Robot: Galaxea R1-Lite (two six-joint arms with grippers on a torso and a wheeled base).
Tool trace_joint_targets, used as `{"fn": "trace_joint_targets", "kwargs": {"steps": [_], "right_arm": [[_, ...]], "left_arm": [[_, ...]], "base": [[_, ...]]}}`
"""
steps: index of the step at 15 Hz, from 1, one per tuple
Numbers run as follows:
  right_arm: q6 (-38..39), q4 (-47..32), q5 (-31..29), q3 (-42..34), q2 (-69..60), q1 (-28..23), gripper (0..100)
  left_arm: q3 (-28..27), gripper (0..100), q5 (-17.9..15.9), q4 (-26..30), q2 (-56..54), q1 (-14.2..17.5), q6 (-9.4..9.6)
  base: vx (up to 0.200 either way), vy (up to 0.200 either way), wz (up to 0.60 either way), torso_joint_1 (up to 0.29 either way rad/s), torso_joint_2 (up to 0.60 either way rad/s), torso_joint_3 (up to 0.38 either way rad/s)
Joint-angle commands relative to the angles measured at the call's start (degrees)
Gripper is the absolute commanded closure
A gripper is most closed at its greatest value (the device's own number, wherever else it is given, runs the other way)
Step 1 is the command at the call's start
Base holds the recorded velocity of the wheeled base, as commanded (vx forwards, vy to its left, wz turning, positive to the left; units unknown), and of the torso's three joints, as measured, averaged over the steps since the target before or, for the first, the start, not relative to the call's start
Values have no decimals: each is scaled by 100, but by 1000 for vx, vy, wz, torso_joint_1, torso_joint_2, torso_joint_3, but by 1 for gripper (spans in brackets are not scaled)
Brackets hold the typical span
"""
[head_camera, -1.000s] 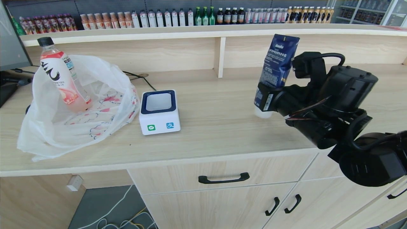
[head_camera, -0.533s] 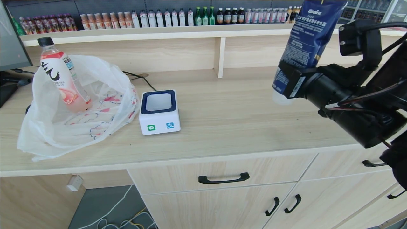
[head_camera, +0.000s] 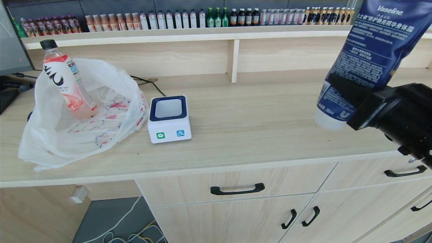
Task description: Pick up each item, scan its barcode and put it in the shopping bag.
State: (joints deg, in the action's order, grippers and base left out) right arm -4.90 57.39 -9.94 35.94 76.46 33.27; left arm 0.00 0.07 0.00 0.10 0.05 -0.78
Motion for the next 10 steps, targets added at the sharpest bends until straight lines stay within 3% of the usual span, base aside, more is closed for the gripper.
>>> {"fn": "trace_joint_targets", "kwargs": {"steps": [1, 3, 5, 7, 10], "right_arm": [[270, 0, 370, -263, -254, 13, 100], [692, 0, 783, -219, -210, 13, 100], [1360, 9, 1828, -122, 36, -136, 100], [1615, 35, 2496, -61, 220, -189, 100], [2037, 176, 3094, -43, 378, -189, 100]], "left_arm": [[0, 0, 1, 0, -1, 4, -1], [0, 0, 1, 0, -1, 4, -1], [0, 0, 1, 0, -1, 4, -1], [0, 0, 1, 0, -1, 4, -1], [0, 0, 1, 0, -1, 4, -1]], "base": [[0, 0, 0, 0, 0, 0], [0, 0, 0, 0, 0, 0], [0, 0, 0, 0, 0, 0], [0, 0, 0, 0, 0, 0], [0, 0, 0, 0, 0, 0]]}}
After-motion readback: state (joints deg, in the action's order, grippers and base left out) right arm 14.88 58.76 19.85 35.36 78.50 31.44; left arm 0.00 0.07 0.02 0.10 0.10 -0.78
